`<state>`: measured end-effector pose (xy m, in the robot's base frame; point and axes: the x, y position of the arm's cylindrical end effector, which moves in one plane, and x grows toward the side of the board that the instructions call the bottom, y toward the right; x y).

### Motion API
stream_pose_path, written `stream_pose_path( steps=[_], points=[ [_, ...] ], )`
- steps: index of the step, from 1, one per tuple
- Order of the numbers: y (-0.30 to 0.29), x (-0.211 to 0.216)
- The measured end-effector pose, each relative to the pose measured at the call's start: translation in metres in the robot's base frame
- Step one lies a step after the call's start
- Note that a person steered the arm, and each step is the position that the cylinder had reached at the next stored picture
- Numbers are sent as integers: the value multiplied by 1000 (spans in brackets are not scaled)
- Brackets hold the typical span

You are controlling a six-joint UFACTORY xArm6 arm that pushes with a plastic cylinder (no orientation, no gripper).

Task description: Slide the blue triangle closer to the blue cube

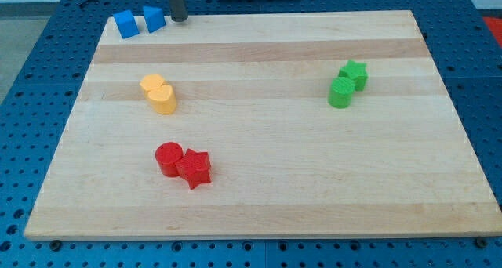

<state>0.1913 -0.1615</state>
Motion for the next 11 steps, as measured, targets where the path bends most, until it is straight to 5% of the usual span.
stream_pose_path(
  steps=[11],
  points=[
    [8,17]
  ],
)
